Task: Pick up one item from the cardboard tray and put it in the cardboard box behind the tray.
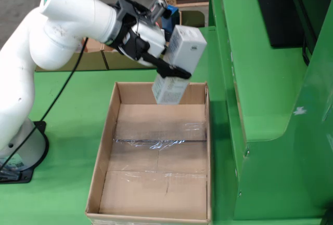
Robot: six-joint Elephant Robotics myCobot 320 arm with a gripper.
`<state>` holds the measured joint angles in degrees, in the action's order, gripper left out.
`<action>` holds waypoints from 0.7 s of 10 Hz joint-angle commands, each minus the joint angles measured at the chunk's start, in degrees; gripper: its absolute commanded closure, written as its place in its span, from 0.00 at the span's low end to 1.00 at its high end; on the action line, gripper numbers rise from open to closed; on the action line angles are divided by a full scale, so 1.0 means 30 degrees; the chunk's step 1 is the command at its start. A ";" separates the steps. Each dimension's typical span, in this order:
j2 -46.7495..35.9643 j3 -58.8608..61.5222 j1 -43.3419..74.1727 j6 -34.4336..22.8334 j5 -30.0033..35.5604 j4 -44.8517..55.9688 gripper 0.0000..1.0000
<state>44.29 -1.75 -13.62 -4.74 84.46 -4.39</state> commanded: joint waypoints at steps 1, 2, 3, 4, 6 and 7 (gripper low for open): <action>-0.1514 0.0584 -0.1040 -0.0133 0.0210 0.1120 1.00; -0.1575 0.0583 -0.1659 -0.0176 -0.0011 0.1414 1.00; -0.1598 0.0583 -0.2232 -0.0118 -0.0259 0.1664 1.00; -0.1780 0.0583 -0.2809 -0.0056 -0.0440 0.2139 1.00; -0.1819 0.0583 -0.3275 -0.0066 -0.0593 0.2269 1.00; -0.2568 0.0583 -0.4412 0.0083 -0.0790 0.4187 1.00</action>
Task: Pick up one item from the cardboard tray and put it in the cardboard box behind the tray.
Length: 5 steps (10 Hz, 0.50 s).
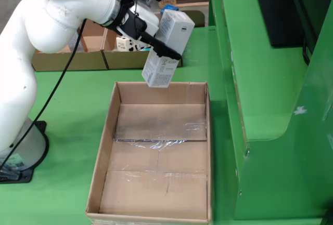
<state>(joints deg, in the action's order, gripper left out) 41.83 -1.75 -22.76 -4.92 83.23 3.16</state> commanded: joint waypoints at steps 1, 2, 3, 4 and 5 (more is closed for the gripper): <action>-0.1748 0.0583 -0.1366 0.0143 -0.0380 0.1671 1.00; -0.1967 0.0583 -0.1926 0.0196 -0.0538 0.2341 1.00; -0.2068 0.0583 -0.2443 0.0256 -0.0759 0.2620 1.00; -0.2089 0.0583 -0.3168 0.0414 -0.1050 0.2983 1.00; -0.2075 0.0583 -0.3667 0.0469 -0.1259 0.3108 1.00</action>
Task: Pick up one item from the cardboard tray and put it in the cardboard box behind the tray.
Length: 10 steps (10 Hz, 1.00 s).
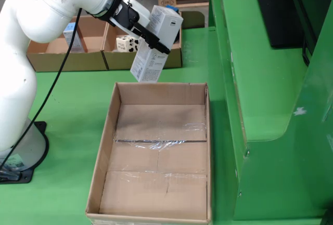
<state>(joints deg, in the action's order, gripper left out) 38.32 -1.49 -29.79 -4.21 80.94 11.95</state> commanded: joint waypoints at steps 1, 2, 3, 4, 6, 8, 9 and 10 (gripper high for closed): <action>-0.1452 -0.0601 -0.1754 0.0339 -0.0620 -0.0200 1.00; -0.0419 0.1595 -0.1754 0.0339 -0.0620 0.0963 1.00; -0.2993 -0.3809 -0.2301 0.0429 -0.0736 -0.1740 1.00; -0.3365 -0.4427 -0.2932 0.0554 -0.0936 -0.1858 1.00; -0.4041 -0.5538 -0.4137 0.0796 -0.1256 -0.2129 1.00; -0.4487 -0.6359 -0.5102 0.0865 -0.1547 -0.2290 1.00; -0.3809 -0.5305 -0.5473 0.0923 -0.1620 -0.1750 1.00; -0.2761 -0.3476 -0.5943 0.1029 -0.1816 -0.0738 1.00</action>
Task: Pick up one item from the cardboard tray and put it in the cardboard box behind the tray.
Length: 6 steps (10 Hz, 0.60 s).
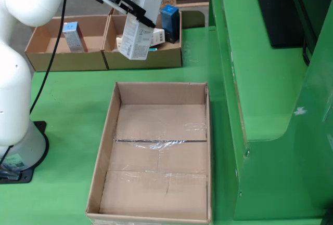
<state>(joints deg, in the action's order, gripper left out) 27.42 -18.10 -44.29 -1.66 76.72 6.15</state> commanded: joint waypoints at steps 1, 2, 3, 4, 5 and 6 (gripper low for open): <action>0.0872 0.2061 -0.1110 0.0179 -0.0409 0.1195 1.00; 0.3019 0.6033 -0.1788 0.0402 -0.0727 0.3255 1.00; 0.3462 0.6033 -0.2417 0.0432 -0.1056 0.2507 1.00; 0.3905 0.6033 -0.2845 0.0388 -0.1266 0.1688 1.00; 0.4404 0.6033 -0.3382 0.0426 -0.1505 0.0956 1.00; 0.5292 0.6033 -0.3916 0.0227 -0.1944 -0.0698 1.00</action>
<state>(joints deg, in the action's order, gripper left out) 39.19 -6.67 -52.73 -0.61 73.47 12.30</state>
